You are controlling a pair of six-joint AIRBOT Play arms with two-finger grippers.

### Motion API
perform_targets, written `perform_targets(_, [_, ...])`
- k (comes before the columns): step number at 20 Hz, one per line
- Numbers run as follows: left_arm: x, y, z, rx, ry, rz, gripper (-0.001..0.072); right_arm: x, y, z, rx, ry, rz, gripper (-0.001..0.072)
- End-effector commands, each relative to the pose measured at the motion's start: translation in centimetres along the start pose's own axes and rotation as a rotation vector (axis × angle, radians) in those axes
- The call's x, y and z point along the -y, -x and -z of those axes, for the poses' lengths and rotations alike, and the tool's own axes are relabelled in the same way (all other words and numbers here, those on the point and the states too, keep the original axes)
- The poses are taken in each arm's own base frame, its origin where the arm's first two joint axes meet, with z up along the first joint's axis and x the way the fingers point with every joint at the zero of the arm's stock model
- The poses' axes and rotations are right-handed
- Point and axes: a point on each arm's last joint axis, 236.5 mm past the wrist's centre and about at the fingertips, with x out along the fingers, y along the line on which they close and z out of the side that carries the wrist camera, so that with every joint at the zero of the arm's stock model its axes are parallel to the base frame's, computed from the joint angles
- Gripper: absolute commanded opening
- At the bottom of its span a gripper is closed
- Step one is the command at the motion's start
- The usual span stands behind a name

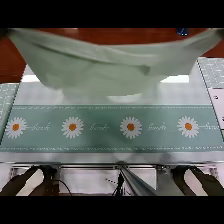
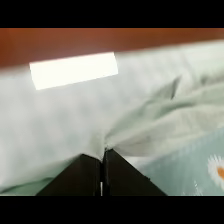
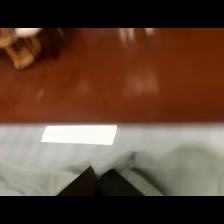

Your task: Fold the shirts.

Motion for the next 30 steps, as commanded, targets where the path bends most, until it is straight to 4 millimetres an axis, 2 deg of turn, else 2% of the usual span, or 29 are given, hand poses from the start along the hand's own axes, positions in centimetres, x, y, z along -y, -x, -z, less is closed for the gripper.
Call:
perform_targets(1, [9.6, 9.2, -7.4, 0.321, -0.268, -0.063, 0.0020, -7.6, 9.1, -7.4, 0.270, 0.188, 0.037, 0.0038])
perform_targets(3, [11.3, 12.8, -7.5, 0.383, -0.317, -0.175, 0.0021, -8.7, 13.0, -8.9, 0.343, 0.230, 0.135, 0.0038])
perform_targets(5, [11.0, 16.2, -6.4, 0.408, -0.273, -0.329, 0.0020, -9.3, 17.0, -10.0, 0.412, 0.264, 0.241, 0.0038])
perform_targets(7, [10.9, 18.7, -4.2, 0.389, -0.240, -0.437, 0.0020, -9.8, 20.0, -9.8, 0.428, 0.295, 0.320, 0.0038])
perform_targets(9, [10.5, 19.6, -1.2, 0.302, -0.228, -0.501, 0.0020, -9.4, 21.0, -7.8, 0.340, 0.291, 0.379, 0.0037])
perform_targets(10, [9.5, 19.6, 0.8, 0.214, -0.205, -0.538, 0.0020, -8.9, 21.0, -6.6, 0.283, 0.285, 0.401, 0.0037])
perform_targets(12, [7.0, 19.2, 5.0, 0.024, -0.133, -0.590, 0.0020, -6.7, 20.6, -3.7, 0.141, 0.253, 0.461, 0.0037])
perform_targets(14, [5.6, 18.1, 7.8, -0.101, -0.078, -0.584, 0.0020, -4.4, 19.3, -0.5, -0.042, 0.202, 0.486, 0.0037])
perform_targets(18, [1.6, 14.8, 12.4, -0.310, 0.041, -0.551, 0.0020, -1.3, 15.1, 4.4, -0.377, 0.127, 0.424, 0.0036])
perform_targets(21, [-0.8, 10.6, 15.6, -0.442, 0.127, -0.444, 0.0019, 0.2, 9.4, 7.0, -0.580, 0.103, 0.318, 0.0036])
perform_targets(23, [-2.5, 7.4, 16.1, -0.450, 0.168, -0.375, 0.0019, 2.7, 4.2, 8.9, -0.709, 0.096, 0.303, 0.0037])
perform_targets(26, [-7.5, 3.1, 16.8, -0.465, 0.254, -0.377, 0.0019, 6.4, -4.6, 12.9, -0.852, 0.061, 0.271, 0.0037])
perform_targets(28, [-10.2, 0.0, 17.4, -0.491, 0.294, -0.364, 0.0020, 8.2, -9.8, 15.3, -0.876, 0.023, 0.242, 0.0037])
perform_targets(30, [-12.4, -3.6, 18.3, -0.516, 0.317, -0.343, 0.0020, 9.5, -14.6, 16.8, -0.840, -0.021, 0.207, 0.0037])
